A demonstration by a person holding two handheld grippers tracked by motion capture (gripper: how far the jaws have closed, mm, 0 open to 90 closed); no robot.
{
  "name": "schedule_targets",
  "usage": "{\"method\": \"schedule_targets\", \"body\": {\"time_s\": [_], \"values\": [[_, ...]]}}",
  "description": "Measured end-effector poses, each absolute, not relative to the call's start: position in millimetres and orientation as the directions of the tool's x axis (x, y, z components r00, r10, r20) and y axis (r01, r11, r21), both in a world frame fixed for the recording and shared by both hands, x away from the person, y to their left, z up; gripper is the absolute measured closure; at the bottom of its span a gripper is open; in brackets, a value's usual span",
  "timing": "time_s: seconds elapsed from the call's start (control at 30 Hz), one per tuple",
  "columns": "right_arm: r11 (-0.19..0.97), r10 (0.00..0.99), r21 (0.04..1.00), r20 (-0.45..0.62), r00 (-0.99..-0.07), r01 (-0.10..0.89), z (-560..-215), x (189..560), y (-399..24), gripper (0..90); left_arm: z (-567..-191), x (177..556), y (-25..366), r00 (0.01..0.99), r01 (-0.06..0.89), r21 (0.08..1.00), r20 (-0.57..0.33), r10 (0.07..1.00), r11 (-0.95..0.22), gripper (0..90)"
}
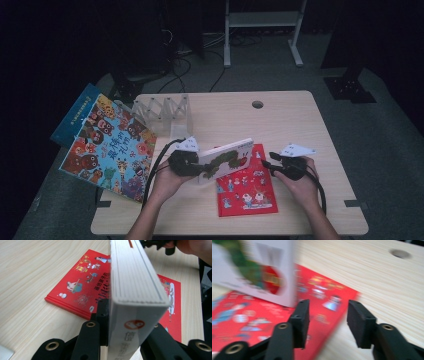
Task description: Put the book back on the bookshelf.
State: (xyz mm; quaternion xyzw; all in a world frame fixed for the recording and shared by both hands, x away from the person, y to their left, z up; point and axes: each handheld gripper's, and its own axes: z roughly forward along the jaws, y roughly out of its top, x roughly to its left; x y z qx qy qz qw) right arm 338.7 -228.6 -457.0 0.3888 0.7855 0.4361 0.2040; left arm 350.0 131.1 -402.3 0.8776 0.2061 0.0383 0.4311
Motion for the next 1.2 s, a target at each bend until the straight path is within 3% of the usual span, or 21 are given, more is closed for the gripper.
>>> {"method": "schedule_targets", "body": {"time_s": [0.2,0.47,0.73,1.03,1.2], "values": [[0.262,0.867,0.828,0.023,-0.497,0.495,-469.6,361.3,-257.8,44.4,-396.5,346.8,141.8,0.902,0.336,0.778,-0.103,0.419,-0.531,75.5],[0.241,0.905,0.797,0.022,-0.424,0.554,-481.8,378.6,-267.6,36.5,-387.8,342.6,164.1,0.882,0.354,0.79,-0.105,0.459,-0.501,75.5],[0.222,0.925,0.766,0.032,-0.38,0.603,-484.5,389.8,-270.2,33.5,-378.2,338.2,189.6,0.858,0.374,0.804,-0.11,0.502,-0.462,75.5],[0.23,0.933,0.747,0.014,-0.361,0.624,-485.6,393.9,-270.9,21.3,-371.6,332.8,220.2,0.817,0.396,0.82,-0.11,0.566,-0.413,75.4],[0.224,0.936,0.744,0.016,-0.353,0.629,-485.8,394.7,-271.3,19.0,-369.1,327.7,237.1,0.791,0.408,0.823,-0.102,0.604,-0.395,75.4]]}}
